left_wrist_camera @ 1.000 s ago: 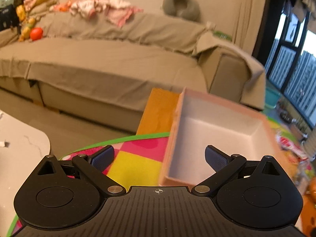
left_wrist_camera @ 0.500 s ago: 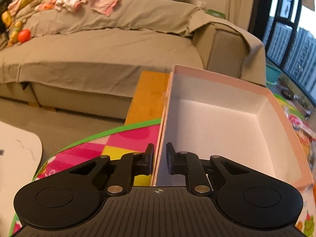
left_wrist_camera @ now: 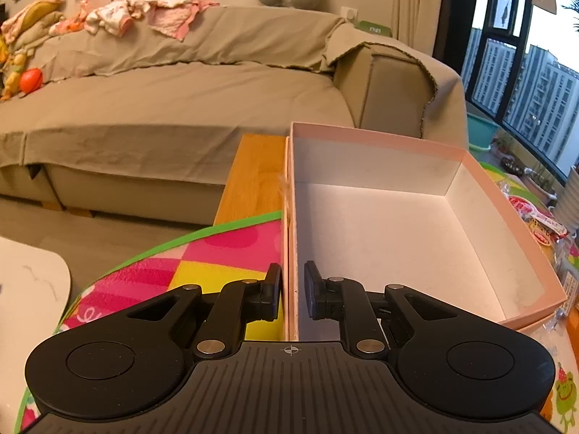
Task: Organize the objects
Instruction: 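Carry the bread roll into the pink box with the right gripper and release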
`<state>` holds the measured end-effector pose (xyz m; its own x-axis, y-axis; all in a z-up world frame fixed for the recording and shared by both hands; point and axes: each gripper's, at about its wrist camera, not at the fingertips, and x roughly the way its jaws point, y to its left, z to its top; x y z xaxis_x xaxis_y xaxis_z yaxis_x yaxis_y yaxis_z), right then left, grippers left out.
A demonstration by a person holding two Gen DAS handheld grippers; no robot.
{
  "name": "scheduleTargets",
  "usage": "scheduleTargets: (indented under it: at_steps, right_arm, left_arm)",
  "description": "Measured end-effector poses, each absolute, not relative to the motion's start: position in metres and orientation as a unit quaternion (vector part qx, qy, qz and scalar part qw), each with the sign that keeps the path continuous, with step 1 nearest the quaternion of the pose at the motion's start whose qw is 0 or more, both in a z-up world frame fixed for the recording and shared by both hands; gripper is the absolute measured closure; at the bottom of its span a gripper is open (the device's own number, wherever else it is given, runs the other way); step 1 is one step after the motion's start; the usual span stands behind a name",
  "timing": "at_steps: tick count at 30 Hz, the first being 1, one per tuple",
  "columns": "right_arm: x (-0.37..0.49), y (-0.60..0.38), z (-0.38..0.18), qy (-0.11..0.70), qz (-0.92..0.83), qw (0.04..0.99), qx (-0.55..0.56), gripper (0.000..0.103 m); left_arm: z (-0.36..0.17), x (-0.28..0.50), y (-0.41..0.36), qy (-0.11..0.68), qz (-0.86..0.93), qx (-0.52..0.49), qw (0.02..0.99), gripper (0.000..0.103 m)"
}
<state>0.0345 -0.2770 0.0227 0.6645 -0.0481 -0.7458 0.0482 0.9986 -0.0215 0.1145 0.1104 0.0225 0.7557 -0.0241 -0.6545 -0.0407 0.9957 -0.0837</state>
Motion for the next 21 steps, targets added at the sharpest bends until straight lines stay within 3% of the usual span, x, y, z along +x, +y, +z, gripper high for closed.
scheduleTargets:
  at_steps: [9,17,19,21]
  right_arm:
    - [-0.001,-0.240,0.086,0.403,0.029,0.914,0.036,0.047]
    - [0.084,-0.162,0.152,0.343,0.144,0.921,0.115,0.046]
    - [0.119,-0.140,0.157,0.336,0.159,0.919,0.130,0.020]
    - [0.145,-0.120,0.156,0.336,0.159,0.919,0.132,0.019]
  left_arm:
    - [0.020,0.112,0.114,0.344,0.000,-0.057,0.937,0.086]
    - [0.021,0.114,0.118,0.348,-0.004,-0.068,0.935,0.087]
    - [0.021,0.113,0.117,0.350,-0.004,-0.067,0.935,0.087]
    - [0.021,0.113,0.117,0.350,-0.004,-0.066,0.934,0.087]
